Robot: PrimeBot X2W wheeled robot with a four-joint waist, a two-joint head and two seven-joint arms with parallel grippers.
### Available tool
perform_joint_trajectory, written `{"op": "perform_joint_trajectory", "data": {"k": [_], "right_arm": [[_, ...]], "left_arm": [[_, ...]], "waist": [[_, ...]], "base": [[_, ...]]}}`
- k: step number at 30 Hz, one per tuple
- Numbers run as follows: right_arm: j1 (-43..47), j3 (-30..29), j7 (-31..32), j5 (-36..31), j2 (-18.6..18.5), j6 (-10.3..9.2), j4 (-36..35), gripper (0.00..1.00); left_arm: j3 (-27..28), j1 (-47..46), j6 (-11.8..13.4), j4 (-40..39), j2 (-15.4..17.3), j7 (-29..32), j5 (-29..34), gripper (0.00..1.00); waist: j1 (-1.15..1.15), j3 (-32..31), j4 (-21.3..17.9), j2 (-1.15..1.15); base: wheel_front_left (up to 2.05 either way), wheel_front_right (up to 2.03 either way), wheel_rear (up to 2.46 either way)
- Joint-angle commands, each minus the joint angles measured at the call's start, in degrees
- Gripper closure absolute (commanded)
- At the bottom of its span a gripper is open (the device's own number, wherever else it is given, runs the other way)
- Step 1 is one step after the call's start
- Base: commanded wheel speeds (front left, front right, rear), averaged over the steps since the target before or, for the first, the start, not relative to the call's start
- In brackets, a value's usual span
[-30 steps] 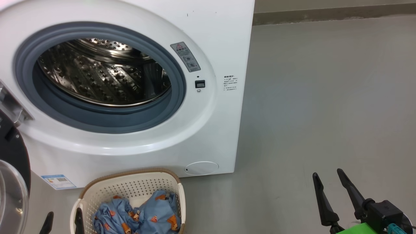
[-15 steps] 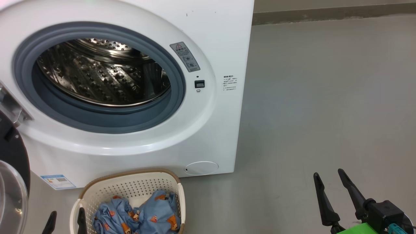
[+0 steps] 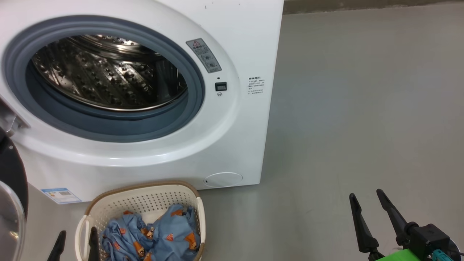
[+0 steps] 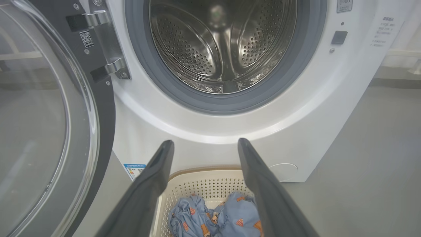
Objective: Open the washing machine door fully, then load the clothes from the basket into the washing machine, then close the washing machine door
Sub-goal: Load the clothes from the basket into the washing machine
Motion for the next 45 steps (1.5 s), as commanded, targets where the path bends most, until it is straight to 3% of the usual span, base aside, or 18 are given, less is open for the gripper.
{"op": "perform_joint_trajectory", "data": {"k": [1,9,23,36,45], "right_arm": [[-1.5,1.5,-0.5,-0.6,-0.3,0.09,-1.3,0.00],[-2.6,1.8,-0.8,-0.8,-0.1,0.09,-0.8,0.00],[-7.5,3.4,-1.4,-1.6,0.2,0.09,-0.6,0.00],[-12.3,4.7,-1.7,-1.7,0.2,0.09,0.2,0.00],[-15.3,5.2,-1.8,-1.4,0.2,0.09,-0.8,0.00]], "left_arm": [[1.8,-2.7,-0.3,-1.3,0.6,-0.7,0.2,0.00],[1.6,-5.0,-1.0,-0.3,0.7,-0.7,-0.3,0.00],[2.4,-12.5,-2.8,3.0,1.9,-0.7,-1.3,0.00],[3.5,-25.8,-4.5,14.5,4.3,-0.7,-4.3,0.00],[2.0,-33.3,-4.9,22.1,8.0,-0.7,-5.9,0.00]], "waist": [[0.00,0.3,-0.1,0.00],[0.00,3.7,-0.2,0.00],[0.00,14.7,-0.7,0.00],[0.00,27.4,-0.7,0.00],[0.00,34.6,-1.9,0.00]], "base": [[0.00,0.00,0.00],[0.00,0.00,0.00],[0.00,0.00,0.00],[0.00,0.00,0.00],[0.00,0.00,0.00]]}}
